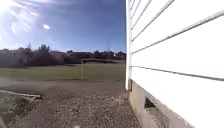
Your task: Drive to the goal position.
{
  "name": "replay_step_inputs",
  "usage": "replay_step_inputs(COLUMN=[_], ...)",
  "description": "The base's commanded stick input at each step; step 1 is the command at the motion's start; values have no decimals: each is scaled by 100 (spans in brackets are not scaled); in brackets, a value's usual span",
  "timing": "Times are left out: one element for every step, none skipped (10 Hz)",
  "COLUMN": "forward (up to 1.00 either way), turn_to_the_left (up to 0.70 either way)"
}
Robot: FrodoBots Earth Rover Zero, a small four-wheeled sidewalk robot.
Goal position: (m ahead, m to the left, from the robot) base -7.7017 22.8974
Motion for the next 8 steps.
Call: replay_step_inputs(forward=[4, 5, 5, 5, 5, 5, 5, 5], turn_to_the_left=[0, 0, 0, 0, 0, 0, 0, 0])
